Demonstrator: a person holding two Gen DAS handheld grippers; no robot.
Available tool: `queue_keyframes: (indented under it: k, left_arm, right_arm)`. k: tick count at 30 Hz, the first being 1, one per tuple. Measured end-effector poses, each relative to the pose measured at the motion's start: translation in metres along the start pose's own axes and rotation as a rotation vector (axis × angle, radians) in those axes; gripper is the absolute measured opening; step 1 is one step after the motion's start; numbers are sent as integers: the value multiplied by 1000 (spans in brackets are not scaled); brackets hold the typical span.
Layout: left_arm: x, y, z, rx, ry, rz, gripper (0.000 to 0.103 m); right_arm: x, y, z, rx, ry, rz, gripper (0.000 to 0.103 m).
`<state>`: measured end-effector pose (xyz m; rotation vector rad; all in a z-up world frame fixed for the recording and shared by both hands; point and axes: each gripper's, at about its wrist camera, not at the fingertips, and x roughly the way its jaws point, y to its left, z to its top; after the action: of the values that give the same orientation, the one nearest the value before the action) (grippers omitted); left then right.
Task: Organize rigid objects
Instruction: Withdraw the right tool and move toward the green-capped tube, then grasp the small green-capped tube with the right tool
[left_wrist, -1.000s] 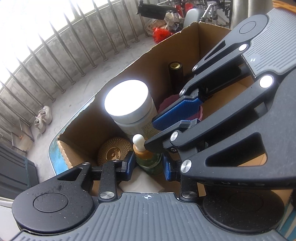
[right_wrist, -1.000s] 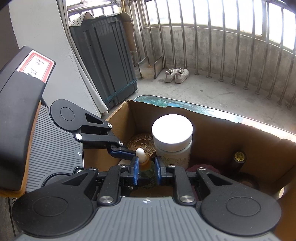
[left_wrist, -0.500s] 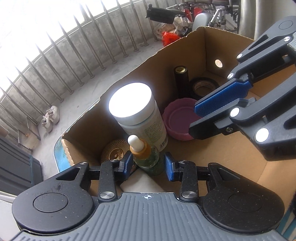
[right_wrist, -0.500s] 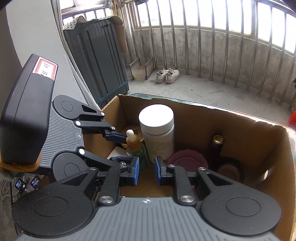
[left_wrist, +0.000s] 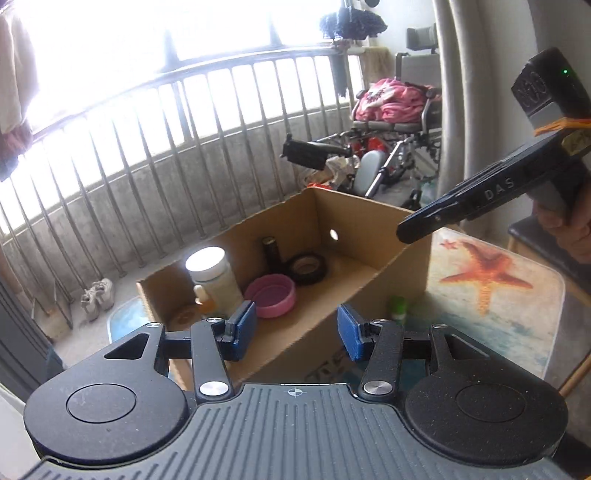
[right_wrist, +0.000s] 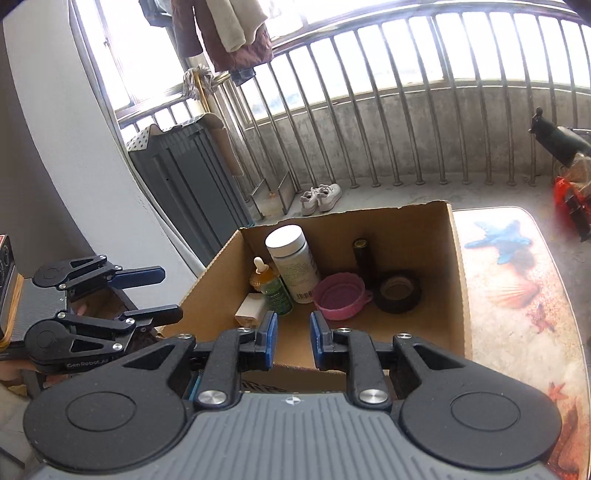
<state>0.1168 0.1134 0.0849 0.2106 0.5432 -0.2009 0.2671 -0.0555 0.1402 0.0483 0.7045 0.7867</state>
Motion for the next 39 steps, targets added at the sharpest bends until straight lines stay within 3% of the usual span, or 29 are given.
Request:
queue_keyframes:
  k: [2,4,7,10,13,15,17,29,39]
  left_arm:
    - [24,-22,-8,-34,2,-93,44]
    - [53,-44,-15,-44,3,-104,42]
    - [87,-65,-18,-22,-27,-69,37]
    - [109,-68,-17,-115,35,-75,35]
    - [117,-69,-16,-127,29,-53,35]
    - [121,-68,-17,-161,39,-56,28]
    - [122,-66,-19,-196,35,-47,15]
    - [103,-68,-33,-168,32,-46,14]
    - [74,-68,-33,-129,38,-92,13]
  right_arm:
    - [-1,0,-15,-26,15,-59,22]
    - [8,-3,-23,-37,68,-51,22]
    - [17,-7,-38,-25,99,-76,22]
    - [17,-15,-48,-10,106,-94,22]
    - [15,-21,-54,-2,110,-98,22]
    - [16,-23,-55,0,116,-97,22]
    - [17,-24,-56,3,120,-92,22]
    - [46,-13,-52,6,158,-32,22]
    - [27,11,-59,-72,148,-12,18]
